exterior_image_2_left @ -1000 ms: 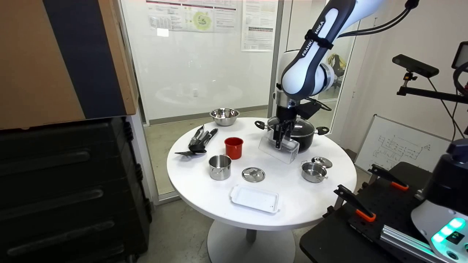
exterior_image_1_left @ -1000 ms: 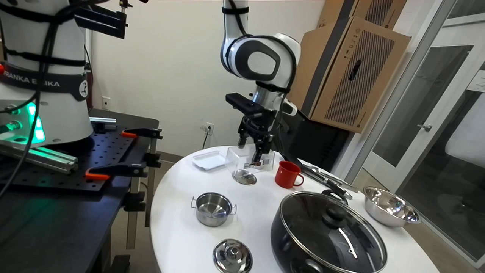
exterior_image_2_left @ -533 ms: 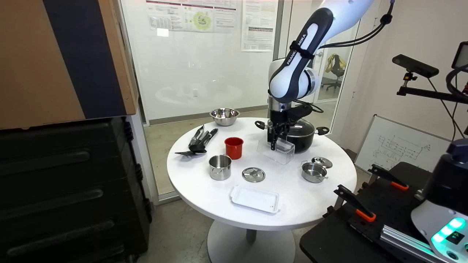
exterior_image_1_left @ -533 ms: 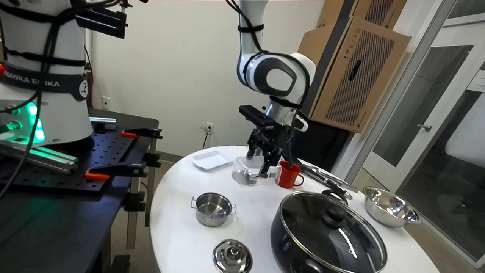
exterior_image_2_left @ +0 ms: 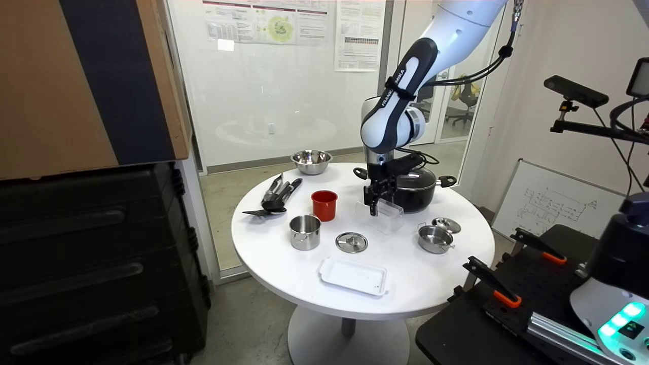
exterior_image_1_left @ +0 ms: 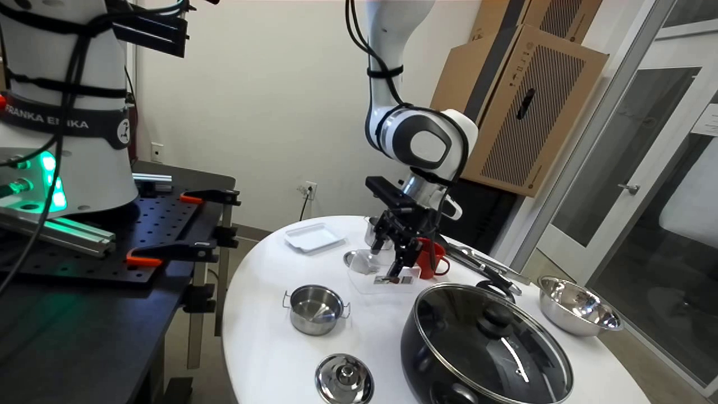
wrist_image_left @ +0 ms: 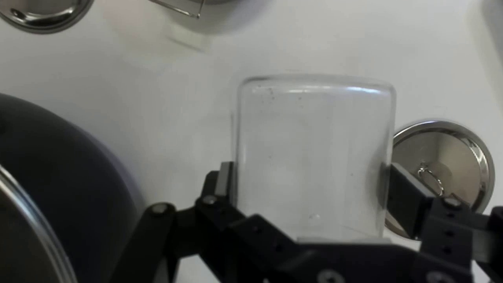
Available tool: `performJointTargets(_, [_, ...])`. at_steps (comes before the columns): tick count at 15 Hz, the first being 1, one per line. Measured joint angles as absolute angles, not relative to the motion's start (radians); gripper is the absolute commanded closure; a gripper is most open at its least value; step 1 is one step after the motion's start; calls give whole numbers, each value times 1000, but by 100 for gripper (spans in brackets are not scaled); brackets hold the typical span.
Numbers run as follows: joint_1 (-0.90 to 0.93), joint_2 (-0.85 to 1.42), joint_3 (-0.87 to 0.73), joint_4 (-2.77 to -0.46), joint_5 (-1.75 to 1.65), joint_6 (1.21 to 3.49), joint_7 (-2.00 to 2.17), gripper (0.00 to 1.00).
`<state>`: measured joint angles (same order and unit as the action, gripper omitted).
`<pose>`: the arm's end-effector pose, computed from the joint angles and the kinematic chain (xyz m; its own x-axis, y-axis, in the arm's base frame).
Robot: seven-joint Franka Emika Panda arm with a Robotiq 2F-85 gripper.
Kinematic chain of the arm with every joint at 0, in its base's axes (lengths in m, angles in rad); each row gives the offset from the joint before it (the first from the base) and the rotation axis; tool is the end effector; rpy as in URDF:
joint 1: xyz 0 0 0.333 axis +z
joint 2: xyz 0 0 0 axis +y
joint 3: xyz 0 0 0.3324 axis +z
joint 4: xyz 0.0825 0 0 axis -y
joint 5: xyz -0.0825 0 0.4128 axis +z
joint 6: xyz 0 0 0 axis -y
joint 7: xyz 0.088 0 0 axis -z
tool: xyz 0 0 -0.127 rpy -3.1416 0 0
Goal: Move the clear bowl to the table
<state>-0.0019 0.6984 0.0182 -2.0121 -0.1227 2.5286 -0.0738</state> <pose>0.5879 0.0102 0.0532 0.9649 0.1868 -0.1846 0.1948 -0.9805 0.0260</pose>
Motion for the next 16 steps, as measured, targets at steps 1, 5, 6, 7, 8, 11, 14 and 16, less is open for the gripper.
performJointTargets(1, [-1,714,16,-1996,-123,2520,-68,35])
performJointTargets(5, [9,763,7,-1945,-123,2502,-49,35])
performJointTargets(6, [11,772,6,-1937,-123,2502,-44,35])
performJointTargets(7, [13,781,5,-1929,-123,2502,-39,9])
performJointTargets(8, [16,789,5,-1922,-123,2502,-35,2])
performJointTargets(11, [23,798,2,-1909,-123,2494,-21,0])
performJointTargets(14, [27,807,-2,-1899,-123,2493,-12,0])
performJointTargets(16, [27,809,-3,-1898,-123,2493,-8,0])
